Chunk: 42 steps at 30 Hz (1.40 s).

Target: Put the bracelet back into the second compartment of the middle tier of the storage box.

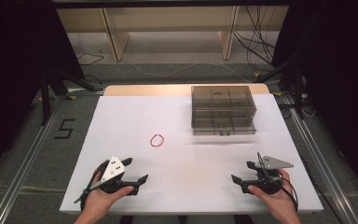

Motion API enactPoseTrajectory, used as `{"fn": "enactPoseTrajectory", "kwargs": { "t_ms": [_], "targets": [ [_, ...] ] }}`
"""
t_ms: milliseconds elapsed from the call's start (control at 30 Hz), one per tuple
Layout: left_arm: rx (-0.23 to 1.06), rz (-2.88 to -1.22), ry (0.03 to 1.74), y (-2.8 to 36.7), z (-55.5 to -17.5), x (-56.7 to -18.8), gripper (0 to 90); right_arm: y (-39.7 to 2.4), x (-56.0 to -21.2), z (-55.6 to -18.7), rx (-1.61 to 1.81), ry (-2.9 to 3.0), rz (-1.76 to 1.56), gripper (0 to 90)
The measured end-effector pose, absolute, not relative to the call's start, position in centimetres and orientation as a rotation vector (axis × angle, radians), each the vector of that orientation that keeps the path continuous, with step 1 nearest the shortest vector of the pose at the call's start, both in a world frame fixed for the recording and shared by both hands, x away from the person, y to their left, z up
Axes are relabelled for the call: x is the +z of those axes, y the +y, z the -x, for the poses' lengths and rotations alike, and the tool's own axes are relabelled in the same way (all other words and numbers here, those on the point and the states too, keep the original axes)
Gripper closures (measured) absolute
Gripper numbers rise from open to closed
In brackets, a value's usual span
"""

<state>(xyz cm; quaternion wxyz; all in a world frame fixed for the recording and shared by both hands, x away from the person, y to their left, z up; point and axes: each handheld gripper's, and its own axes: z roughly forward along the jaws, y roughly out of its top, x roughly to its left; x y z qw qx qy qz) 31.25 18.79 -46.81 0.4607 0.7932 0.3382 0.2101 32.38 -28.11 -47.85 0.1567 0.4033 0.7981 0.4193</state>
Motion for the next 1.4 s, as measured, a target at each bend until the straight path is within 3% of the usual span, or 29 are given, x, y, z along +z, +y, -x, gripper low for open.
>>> {"fn": "enactPoseTrajectory", "kwargs": {
  "t_ms": [533,1400],
  "targets": [
    [0.52,-1.961,0.829,18.7,-31.3,-46.9,16.9,-24.5,-46.2,-34.0,1.274,2.315,-1.07,20.9],
    [0.506,-1.963,0.833,18.4,-31.5,-47.1,16.9,-14.1,-45.0,-38.8,1.263,2.411,-0.926,31.2]
  ]
}}
